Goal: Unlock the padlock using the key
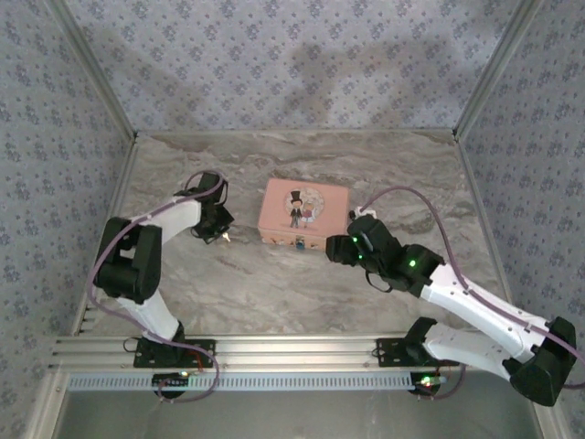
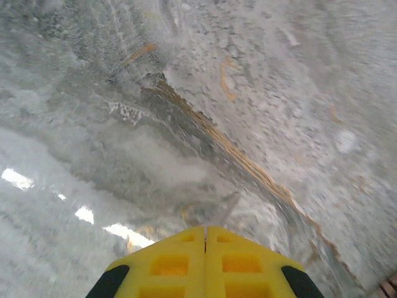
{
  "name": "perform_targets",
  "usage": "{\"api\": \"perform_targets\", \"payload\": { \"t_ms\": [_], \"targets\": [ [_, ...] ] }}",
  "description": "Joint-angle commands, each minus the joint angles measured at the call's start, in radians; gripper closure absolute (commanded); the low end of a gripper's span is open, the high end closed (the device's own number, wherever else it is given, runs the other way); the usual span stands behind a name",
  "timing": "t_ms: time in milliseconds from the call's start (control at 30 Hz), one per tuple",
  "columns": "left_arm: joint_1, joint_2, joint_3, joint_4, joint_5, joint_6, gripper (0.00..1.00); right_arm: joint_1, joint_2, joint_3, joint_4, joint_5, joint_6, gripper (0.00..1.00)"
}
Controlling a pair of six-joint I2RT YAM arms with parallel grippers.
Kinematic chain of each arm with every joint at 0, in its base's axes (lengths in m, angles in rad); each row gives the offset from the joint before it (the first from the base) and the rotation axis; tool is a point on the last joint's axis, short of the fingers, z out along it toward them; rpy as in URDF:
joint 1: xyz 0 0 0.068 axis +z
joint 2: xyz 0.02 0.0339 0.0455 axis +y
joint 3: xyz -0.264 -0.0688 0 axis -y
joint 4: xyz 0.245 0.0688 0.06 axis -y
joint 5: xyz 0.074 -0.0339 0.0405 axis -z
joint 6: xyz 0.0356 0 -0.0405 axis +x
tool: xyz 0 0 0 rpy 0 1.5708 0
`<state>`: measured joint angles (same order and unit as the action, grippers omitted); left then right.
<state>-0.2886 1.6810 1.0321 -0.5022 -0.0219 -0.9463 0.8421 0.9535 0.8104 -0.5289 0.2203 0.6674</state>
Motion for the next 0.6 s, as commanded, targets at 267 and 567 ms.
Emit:
{"api": "perform_targets", "payload": {
  "t_ms": [267, 567],
  "targets": [
    [-0.090, -0.326, 0.081, 0.044, 0.182, 0.129, 1.00, -0.022, -0.121, -0.058, 0.336, -0.186, -0.105, 0.34],
    [-0.188, -0.398, 0.167, 0.179, 0.476, 0.106, 1.00, -0.084, -0.101, -0.034, 0.511, -0.401, -0.136, 0.55]
  ]
}}
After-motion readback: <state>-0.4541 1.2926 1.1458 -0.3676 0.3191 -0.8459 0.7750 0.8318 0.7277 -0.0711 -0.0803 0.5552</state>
